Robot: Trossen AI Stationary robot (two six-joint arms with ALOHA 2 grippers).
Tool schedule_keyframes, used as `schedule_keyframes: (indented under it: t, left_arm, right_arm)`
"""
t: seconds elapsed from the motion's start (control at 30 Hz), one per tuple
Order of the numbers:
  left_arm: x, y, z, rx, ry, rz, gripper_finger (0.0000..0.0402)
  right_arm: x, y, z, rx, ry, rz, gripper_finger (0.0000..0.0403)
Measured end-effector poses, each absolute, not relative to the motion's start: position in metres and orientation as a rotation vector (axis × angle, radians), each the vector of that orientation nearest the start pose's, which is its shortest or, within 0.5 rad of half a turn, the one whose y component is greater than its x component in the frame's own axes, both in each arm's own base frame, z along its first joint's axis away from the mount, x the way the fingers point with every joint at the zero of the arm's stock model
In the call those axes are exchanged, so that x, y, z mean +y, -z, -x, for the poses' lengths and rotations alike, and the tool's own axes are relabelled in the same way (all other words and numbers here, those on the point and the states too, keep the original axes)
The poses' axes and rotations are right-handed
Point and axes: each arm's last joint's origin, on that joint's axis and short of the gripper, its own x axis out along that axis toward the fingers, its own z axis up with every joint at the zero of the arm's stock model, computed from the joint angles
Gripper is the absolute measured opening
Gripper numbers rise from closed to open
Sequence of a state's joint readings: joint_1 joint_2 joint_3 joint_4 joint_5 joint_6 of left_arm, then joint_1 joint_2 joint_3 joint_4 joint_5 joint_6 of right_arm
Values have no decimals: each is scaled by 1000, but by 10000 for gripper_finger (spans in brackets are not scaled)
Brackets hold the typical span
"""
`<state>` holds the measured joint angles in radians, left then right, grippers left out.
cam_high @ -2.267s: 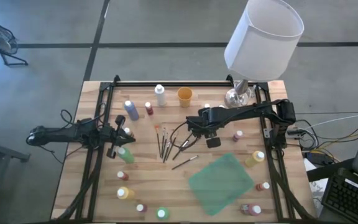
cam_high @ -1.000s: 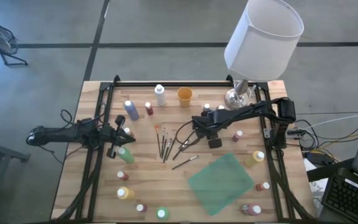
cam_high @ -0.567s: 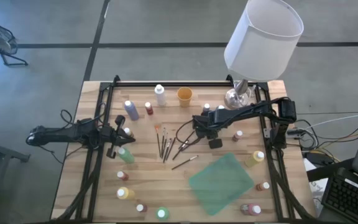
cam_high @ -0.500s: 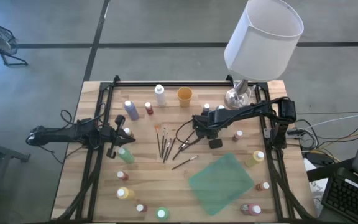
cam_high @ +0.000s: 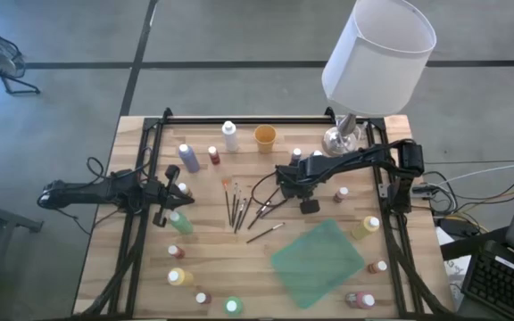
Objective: Pick & Place Paint Supplies
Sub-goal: Put the gold paintbrush into the yellow cup
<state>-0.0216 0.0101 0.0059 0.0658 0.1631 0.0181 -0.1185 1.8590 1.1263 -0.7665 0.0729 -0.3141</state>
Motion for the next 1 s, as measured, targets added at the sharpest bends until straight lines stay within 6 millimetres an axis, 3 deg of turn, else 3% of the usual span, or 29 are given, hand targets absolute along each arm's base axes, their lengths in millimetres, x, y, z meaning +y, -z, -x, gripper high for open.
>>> schedule_keyframes:
  t: [0.27, 0.5, 0.7, 1.0]
  left_arm:
    - [-7, -171, -97, -64, 184, -22, 14]
    - [-7, -171, -97, -62, 184, -22, 14]
    - [-7, -171, -97, -61, 184, -22, 14]
    - [-7, -171, -97, -59, 185, -22, 14]
  right_arm:
    - [-24, -174, -324, 1497, -88, 224, 9]
    - [-7, -218, -326, 1422, -67, 285, 8]
    - [3, -255, -329, 1348, 66, 452, 8]
    - [1, -289, -340, 1279, 354, 866, 8]
